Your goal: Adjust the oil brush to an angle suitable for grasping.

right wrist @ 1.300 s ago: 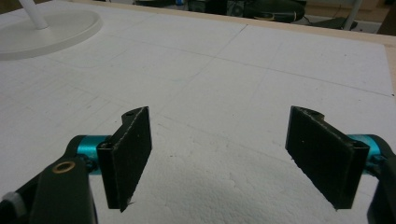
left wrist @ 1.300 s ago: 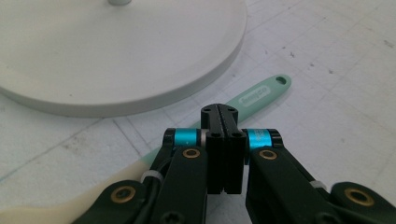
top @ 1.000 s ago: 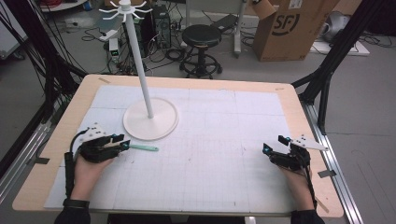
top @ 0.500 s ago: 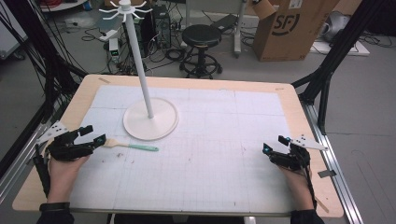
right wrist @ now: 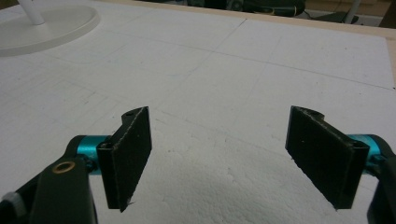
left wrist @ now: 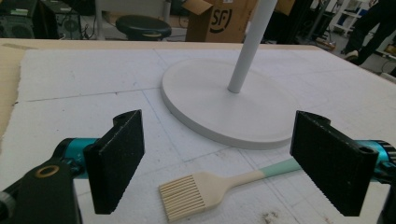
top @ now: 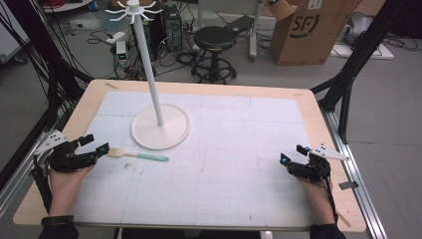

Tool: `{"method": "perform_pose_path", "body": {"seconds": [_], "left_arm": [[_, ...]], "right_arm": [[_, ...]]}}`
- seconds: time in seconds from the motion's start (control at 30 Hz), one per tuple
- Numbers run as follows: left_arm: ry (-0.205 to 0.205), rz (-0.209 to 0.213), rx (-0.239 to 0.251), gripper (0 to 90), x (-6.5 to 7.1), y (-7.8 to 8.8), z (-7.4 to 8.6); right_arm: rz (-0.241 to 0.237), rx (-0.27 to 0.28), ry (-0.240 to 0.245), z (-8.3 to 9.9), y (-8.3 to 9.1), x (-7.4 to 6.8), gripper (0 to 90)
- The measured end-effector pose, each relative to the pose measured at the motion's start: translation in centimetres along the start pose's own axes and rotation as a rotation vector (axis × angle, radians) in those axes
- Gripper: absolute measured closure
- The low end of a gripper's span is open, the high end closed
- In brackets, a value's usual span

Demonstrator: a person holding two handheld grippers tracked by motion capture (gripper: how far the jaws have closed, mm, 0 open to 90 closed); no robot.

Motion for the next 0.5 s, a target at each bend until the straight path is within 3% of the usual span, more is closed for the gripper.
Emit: {"method": "perform_pose_path", "body": {"seconds": [0.5], "left_arm": [[-0.018, 0.034, 0.022, 18.5, 0.08, -0.1, -0.26]], "right_arm": [[0.012, 0.003, -0.003, 0.19, 0.59, 0.42, 22.1]]}}
Point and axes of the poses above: each handheld gripper's, and its own axes: y roughly backward along the jaws, z roughly out of its underside, x roughly to its right, the point moved 1 cm from there along -y, roughly forward along the jaws, and after that the axes turned 3 degrees about x, right-handed, at the moved point
